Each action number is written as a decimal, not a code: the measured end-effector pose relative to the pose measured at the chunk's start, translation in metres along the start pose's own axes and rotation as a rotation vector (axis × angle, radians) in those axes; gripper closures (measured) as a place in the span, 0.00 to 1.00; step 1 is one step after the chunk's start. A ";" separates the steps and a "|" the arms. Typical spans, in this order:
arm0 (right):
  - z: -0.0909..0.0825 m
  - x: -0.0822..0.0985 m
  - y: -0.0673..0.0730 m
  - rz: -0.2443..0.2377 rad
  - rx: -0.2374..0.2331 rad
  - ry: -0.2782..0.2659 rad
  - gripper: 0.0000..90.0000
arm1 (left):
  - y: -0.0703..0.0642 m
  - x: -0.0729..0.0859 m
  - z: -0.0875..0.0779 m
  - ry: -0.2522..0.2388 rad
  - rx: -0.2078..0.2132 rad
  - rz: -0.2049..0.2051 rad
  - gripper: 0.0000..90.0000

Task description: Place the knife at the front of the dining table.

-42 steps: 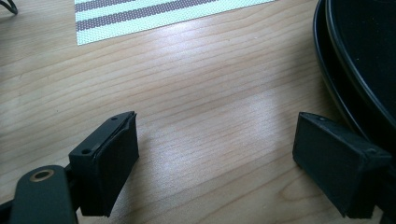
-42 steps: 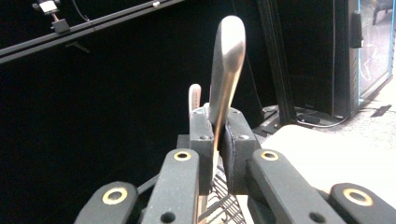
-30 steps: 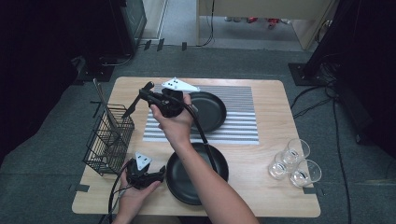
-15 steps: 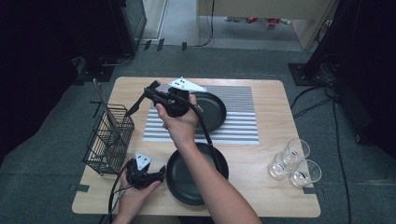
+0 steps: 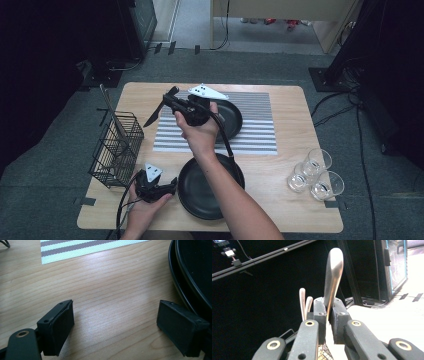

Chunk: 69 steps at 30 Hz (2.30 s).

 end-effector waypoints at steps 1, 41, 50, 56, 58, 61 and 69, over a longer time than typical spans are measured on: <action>-0.001 0.001 -0.002 -0.003 0.004 0.002 0.94 | 0.000 0.000 0.000 -0.002 -0.001 -0.002 0.16; -0.049 0.026 -0.057 0.023 0.135 0.011 0.94 | 0.003 -0.034 -0.031 -0.194 -0.126 0.025 0.24; -0.057 0.025 -0.057 0.012 0.140 0.008 0.94 | -0.005 -0.050 -0.036 -0.233 -0.078 0.037 0.24; -0.061 0.025 -0.055 0.009 0.140 0.012 0.94 | -0.011 -0.059 -0.036 -0.252 -0.053 0.050 0.24; -0.062 0.025 -0.055 0.010 0.141 0.014 0.94 | -0.013 -0.062 -0.035 -0.244 -0.046 0.050 0.25; -0.063 0.026 -0.055 0.007 0.142 0.014 0.94 | -0.014 -0.068 -0.035 -0.250 -0.041 0.056 0.26; -0.067 0.029 -0.057 0.007 0.150 0.015 0.94 | -0.016 -0.085 -0.034 -0.275 -0.034 0.057 0.30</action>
Point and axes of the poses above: each handheld gripper's, and its own axes: z roughly forward along the jaws, x roughly out of its underside, y roughly to its left, the point moved 9 cm from there along z, roughly forward along the jaws, and after that the axes turned 9 degrees about x, right-handed, at the moved point
